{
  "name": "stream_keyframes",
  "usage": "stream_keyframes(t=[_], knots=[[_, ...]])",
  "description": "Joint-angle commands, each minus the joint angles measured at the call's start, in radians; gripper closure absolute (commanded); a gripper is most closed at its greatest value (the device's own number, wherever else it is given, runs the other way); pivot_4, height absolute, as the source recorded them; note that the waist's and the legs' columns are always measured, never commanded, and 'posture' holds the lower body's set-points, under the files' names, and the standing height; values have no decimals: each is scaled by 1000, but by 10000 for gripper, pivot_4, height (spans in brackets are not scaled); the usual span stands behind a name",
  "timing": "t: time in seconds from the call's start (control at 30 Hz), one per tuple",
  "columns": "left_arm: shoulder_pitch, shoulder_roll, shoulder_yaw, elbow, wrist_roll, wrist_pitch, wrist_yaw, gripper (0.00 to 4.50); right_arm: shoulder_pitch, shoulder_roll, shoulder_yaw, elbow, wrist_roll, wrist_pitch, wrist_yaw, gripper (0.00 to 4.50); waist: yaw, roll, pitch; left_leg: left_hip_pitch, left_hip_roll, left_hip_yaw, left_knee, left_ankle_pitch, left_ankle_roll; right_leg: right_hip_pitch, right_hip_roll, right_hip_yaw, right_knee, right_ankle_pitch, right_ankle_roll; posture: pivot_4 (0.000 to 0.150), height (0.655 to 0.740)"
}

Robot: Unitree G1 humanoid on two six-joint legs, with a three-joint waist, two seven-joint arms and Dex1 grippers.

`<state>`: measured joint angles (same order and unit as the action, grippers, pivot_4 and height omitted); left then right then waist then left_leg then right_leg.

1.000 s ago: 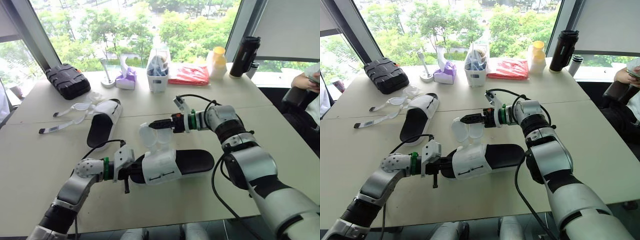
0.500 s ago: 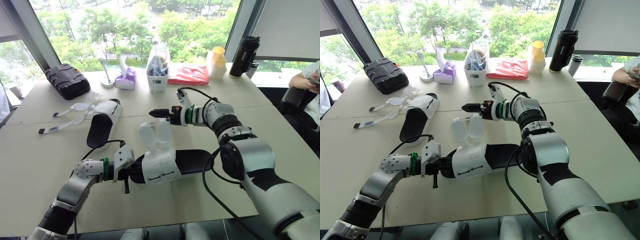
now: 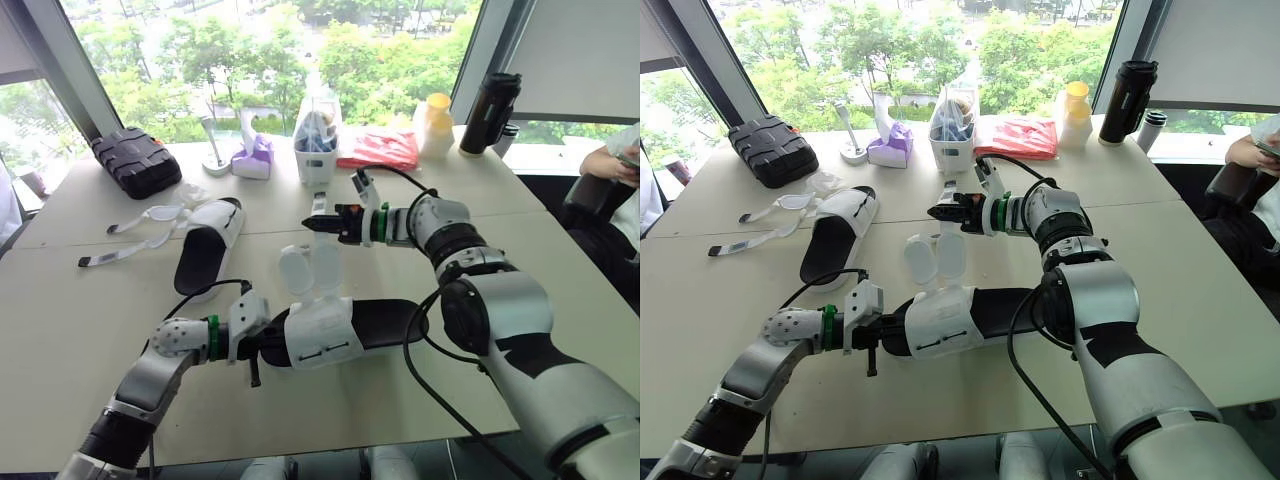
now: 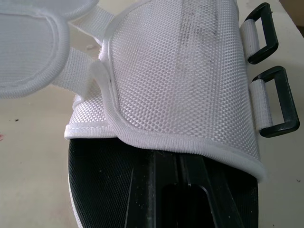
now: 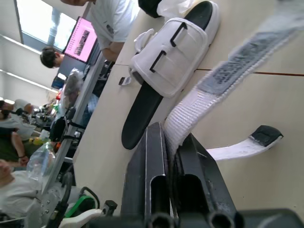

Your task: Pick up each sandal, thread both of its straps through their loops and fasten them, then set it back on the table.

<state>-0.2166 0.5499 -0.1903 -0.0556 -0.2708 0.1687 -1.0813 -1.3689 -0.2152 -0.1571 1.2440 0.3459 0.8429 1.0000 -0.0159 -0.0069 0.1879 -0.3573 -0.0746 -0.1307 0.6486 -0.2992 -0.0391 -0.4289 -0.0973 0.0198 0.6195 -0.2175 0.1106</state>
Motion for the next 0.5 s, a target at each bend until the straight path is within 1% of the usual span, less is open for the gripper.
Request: stream_keyframes(t=[0.03, 0.1, 0.2, 0.23, 0.27, 0.33, 0.37, 0.47, 0.5], knots=[[13, -8, -44, 25, 25, 17, -5, 45000, -32, -21, -1, -102, 24, 41, 110, 44486, -1, 0, 0, 0, 0, 0, 0, 0, 0, 0, 0, 0, 0, 0, 0, 1500, 7400], [14, -9, -44, 25, 24, 19, -4, 45000, 37, -32, 40, -296, 43, 28, 198, 44486, 1, 0, 0, 0, 0, 0, 0, 0, 0, 0, 0, 0, 0, 0, 0, 1500, 7400], [16, -8, -42, 24, 23, 20, -6, 45000, 292, -73, 144, -844, 84, -46, 292, 44486, 5, -1, 0, -2, 0, -2, 1, 0, 0, 0, 0, -1, -1, 0, 0, 1500, 7400], [16, -8, -42, 24, 23, 21, -6, 45000, 379, -103, 185, -1004, 95, -60, 322, 44486, 6, 0, 0, -3, 0, -3, 1, 0, 0, -1, 0, -2, -1, 0, 1, 1500, 7400], [16, -8, -42, 25, 23, 20, -6, 45000, 447, -130, 213, -1119, 107, -69, 346, 44486, 3, 0, 0, -3, 0, -3, 0, 0, 0, -1, -1, -2, -2, 0, 1, 1500, 7400], [16, -7, -41, 27, 23, 20, -6, 45000, 572, -206, 278, -1293, 92, -150, 406, 44486, 2, 1, -1, -3, 0, -2, 0, -1, 0, -1, -1, -2, -2, 0, 1, 1500, 7400], [16, -7, -41, 27, 23, 20, -7, 45000, 610, -230, 297, -1341, 88, -185, 423, 44486, 2, 1, -1, -3, 0, -2, 1, -1, 0, -1, -1, -2, -2, 0, 1, 1500, 7400], [13, -4, -36, 33, 21, 21, -10, 45000, 729, -328, 383, -1435, 0, -379, 480, 44486, 2, 0, -1, 0, 0, 0, 1, -1, 0, 1, -1, -2, -2, 0, 2, 1500, 7400], [12, -3, -35, 36, 20, 21, -12, 45000, 765, -340, 409, -1444, -48, -493, 476, 44486, 2, 0, -1, 1, 1, 1, 1, -1, 0, 2, 0, -2, -2, 0, 2, 1500, 7400]])
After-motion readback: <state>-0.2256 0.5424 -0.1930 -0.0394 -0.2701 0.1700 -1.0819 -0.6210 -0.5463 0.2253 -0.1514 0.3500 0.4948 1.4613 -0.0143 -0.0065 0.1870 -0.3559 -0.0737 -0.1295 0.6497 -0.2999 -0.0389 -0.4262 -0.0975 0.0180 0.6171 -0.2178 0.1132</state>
